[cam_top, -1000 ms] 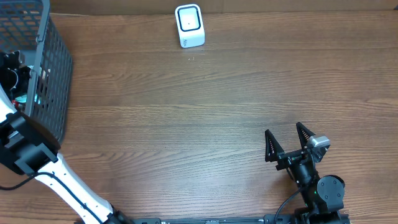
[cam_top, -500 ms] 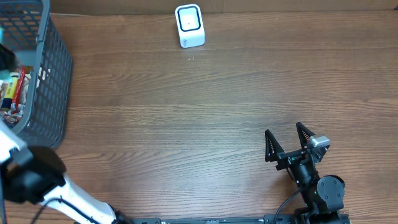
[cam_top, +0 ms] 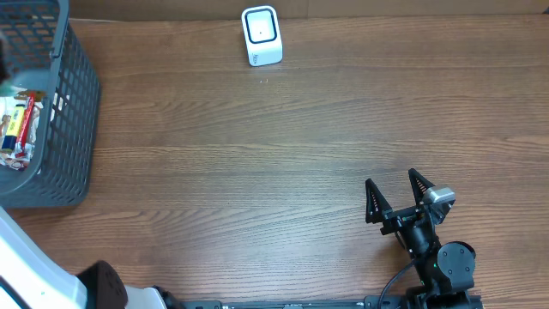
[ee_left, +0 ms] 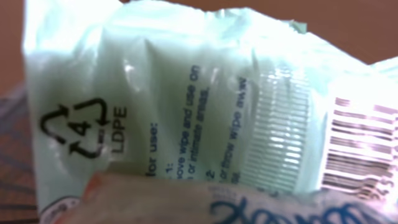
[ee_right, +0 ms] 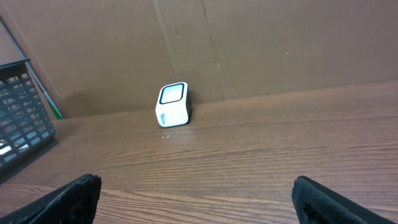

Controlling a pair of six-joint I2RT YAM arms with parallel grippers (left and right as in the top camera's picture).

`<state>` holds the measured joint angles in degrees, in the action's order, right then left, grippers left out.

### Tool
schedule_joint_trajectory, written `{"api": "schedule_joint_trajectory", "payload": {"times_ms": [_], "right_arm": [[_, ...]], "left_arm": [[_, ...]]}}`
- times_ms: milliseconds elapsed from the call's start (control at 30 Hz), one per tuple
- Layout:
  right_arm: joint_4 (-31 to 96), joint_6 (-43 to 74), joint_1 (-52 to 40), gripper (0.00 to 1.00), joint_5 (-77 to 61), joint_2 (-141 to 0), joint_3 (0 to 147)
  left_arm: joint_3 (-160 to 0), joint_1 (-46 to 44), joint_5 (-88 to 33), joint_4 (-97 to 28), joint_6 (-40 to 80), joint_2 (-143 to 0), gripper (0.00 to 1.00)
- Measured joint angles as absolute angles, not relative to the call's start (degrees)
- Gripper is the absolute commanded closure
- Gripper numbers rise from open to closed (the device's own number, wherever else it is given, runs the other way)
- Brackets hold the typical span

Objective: Scan the item barcode
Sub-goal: 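Carry the tissue pack to the white scanner with the left gripper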

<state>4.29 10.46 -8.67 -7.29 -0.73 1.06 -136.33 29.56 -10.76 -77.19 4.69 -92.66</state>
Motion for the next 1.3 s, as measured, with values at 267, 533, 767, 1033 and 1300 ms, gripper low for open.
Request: {"api": "schedule_joint_trajectory", "payload": {"times_ms": [267, 533, 767, 1033, 1300], "right_arm": [[4.29, 10.48, -8.67, 0.00, -7.29, -0.73, 1.06], [4.27, 10.50, -8.67, 0.00, -7.29, -0.73, 1.06], [4.29, 10.48, -8.67, 0.00, -7.29, -0.73, 1.06], [4.27, 10.46, -8.67, 0.00, -7.29, -0.73, 1.06], [4.27, 10.46, -8.67, 0.00, -7.29, -0.73, 1.06]], "left_arm": [[-136.33, 13.26, -10.90, -83.74, 9.02, -91.26, 0.66], [-136.33, -3.70, -5.34, -89.47, 13.91, -93.10, 0.64], [-136.33, -19.44, 0.62, -91.96, 17.69, -99.24, 0.63], [-136.31, -32.77, 2.26, -90.94, 21.21, -111.02, 0.62], [-136.31, -39.48, 2.44, -90.61, 26.76, -121.60, 0.61]]}}
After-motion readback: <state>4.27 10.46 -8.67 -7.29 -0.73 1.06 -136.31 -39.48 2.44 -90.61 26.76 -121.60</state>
